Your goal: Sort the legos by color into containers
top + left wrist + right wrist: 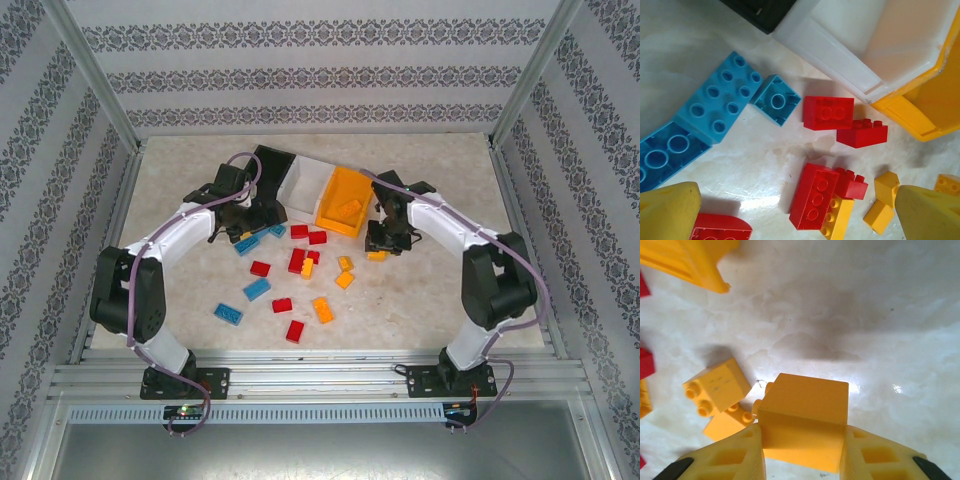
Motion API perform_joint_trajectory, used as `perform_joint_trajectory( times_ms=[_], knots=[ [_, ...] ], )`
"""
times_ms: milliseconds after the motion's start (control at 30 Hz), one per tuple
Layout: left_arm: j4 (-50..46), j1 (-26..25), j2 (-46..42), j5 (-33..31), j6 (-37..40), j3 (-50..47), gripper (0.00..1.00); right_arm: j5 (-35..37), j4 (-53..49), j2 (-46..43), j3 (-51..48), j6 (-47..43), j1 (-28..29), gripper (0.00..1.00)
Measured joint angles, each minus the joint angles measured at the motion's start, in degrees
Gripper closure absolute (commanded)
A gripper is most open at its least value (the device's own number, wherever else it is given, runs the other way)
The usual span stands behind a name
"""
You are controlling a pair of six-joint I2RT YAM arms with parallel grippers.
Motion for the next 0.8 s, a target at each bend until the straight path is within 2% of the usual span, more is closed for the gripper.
perform_joint_trajectory(
  times_ms=[167, 333, 533, 800],
  knots=[
    [0.83, -0.74, 0.92, 0.44, 0.00, 0.50, 0.00, -0.46, -2.27, -1.97, 4.44, 1.29, -0.70, 0.65],
    [1.05, -1.01, 1.16, 0.46, 0.04, 0.50, 0.00, -1.44, -3.26, 0.44, 14.64, 2.34, -0.79, 0.65],
    [0.83, -1.01, 0.61, 0.35, 0.52, 0.24, 0.00, -2.82, -3.41, 11.72, 28.72, 2.38, -0.76, 0.65],
    [-3.15, -1.01, -5.95, -1.55, 3.15, -2.89, 0.00, -3.50, -5.64, 28.30, 44.28, 2.34, -0.76, 0.64]
  ],
)
